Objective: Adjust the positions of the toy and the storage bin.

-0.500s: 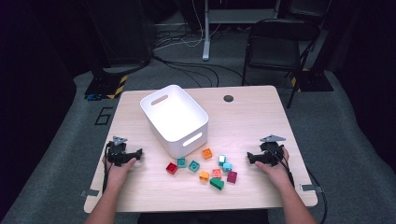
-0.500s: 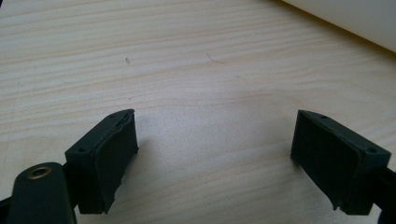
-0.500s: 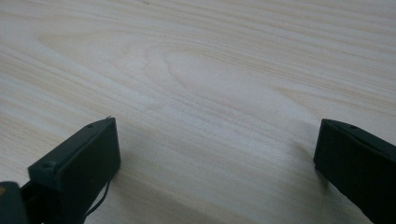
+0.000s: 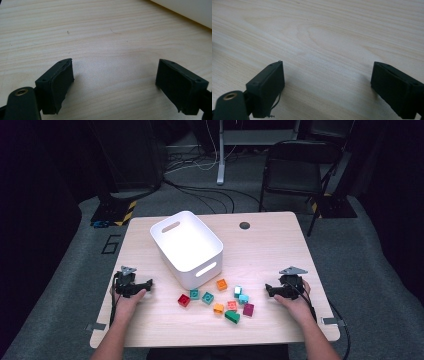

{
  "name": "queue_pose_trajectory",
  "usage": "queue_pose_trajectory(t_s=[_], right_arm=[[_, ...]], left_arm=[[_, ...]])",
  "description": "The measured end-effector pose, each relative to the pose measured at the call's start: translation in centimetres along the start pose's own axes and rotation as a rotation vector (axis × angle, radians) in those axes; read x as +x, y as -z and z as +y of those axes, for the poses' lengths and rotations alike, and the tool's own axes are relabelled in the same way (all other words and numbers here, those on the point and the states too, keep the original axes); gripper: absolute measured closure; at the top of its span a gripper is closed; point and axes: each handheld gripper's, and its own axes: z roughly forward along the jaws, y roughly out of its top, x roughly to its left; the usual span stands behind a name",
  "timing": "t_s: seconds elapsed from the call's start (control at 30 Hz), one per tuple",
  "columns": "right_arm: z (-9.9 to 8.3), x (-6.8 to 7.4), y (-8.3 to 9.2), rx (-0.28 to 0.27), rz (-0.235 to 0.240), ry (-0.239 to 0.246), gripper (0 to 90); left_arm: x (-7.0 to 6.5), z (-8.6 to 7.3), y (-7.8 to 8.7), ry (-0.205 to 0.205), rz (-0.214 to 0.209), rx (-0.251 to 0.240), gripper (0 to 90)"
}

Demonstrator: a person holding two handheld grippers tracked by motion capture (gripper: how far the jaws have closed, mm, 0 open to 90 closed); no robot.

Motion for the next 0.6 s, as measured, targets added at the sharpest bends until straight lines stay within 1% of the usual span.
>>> queue_pose_trajectory(t_s=[0.1, 0.27, 0.47, 0.5, 0.53, 0.6], right_arm=[[0.00, -0.04, 0.01, -0.005, -0.001, 0.002, 13.4], [0.02, 0.01, 0.03, -0.004, -0.001, -0.005, 13.7], [0.10, -0.05, -0.06, -0.007, -0.004, 0.004, 14.4], [0.11, -0.07, -0.05, -0.005, -0.002, 0.004, 14.6], [0.14, -0.09, -0.05, -0.006, 0.001, 0.002, 15.8], [0.15, -0.09, -0.02, -0.004, -0.001, -0.002, 17.5]], left_arm=[[-0.09, 0.07, 0.02, 0.000, 0.011, 0.004, 15.5], [-0.18, 0.09, 0.02, 0.001, 0.013, -0.004, 19.3], [-0.18, 0.09, 0.05, 0.001, 0.008, -0.003, 20.6], [-0.14, 0.12, 0.11, -0.004, 0.005, 0.004, 21.3], [-0.22, 0.14, 0.22, 0.003, 0.002, 0.002, 23.2], [-0.23, 0.21, 0.37, -0.003, 0.002, 0.011, 30.7]])
